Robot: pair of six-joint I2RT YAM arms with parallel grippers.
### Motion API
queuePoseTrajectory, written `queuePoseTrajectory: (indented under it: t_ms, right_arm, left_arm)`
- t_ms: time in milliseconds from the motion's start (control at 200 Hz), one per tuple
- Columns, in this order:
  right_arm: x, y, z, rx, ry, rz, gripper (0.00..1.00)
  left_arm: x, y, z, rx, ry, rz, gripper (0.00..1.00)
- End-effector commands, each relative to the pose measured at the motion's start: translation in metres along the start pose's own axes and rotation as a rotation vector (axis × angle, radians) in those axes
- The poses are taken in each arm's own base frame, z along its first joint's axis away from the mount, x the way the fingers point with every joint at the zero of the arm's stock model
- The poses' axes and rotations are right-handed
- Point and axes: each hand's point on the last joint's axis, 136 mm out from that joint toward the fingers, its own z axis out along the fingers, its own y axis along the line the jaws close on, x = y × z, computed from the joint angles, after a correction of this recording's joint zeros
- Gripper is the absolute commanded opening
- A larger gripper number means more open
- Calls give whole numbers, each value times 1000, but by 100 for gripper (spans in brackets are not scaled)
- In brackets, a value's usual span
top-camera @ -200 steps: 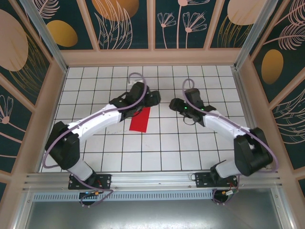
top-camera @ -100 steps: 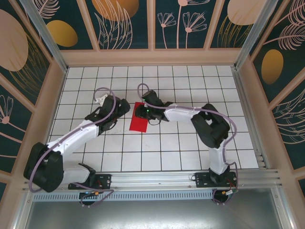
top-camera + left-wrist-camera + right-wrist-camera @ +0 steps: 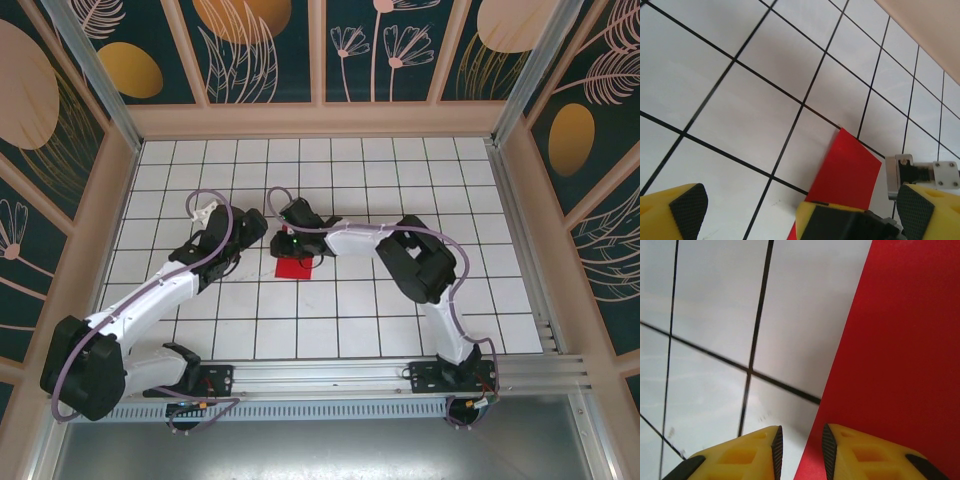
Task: Fold a paper plane with a square sheet of paper (pick it up from the middle)
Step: Move the paper to the center of the table.
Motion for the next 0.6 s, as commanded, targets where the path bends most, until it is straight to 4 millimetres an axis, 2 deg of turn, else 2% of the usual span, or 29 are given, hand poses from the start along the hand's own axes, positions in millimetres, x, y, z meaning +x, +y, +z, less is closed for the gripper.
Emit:
queuePoseTrajectory:
  t_ms: [0, 70, 155, 250, 345, 385, 475, 590]
  right_arm:
    - [56, -44, -11, 101, 157, -87, 30]
    - [71, -50, -22, 92, 187, -147, 30]
    - [76, -47, -34, 62, 196, -190, 30]
    - [58, -28, -53, 5, 137, -163, 31]
    - [32, -7, -83, -82, 50, -58, 34]
    - [24, -5, -95, -95, 13, -27, 37]
    - [13, -18, -116, -72, -51, 43, 46]
    - [13, -48, -133, -40, -87, 160, 50]
  left_arm:
    - [6, -8, 5, 37, 38, 29, 98]
    - [10, -13, 8, 57, 65, 44, 99]
    - [16, -20, 11, 88, 97, 58, 99]
    - [26, -32, 15, 146, 148, 69, 94]
    - [36, -43, 19, 204, 203, 66, 87]
    - [40, -49, 20, 233, 222, 56, 83]
    - [50, -58, 24, 287, 274, 49, 75]
    - [61, -76, 27, 356, 336, 49, 58]
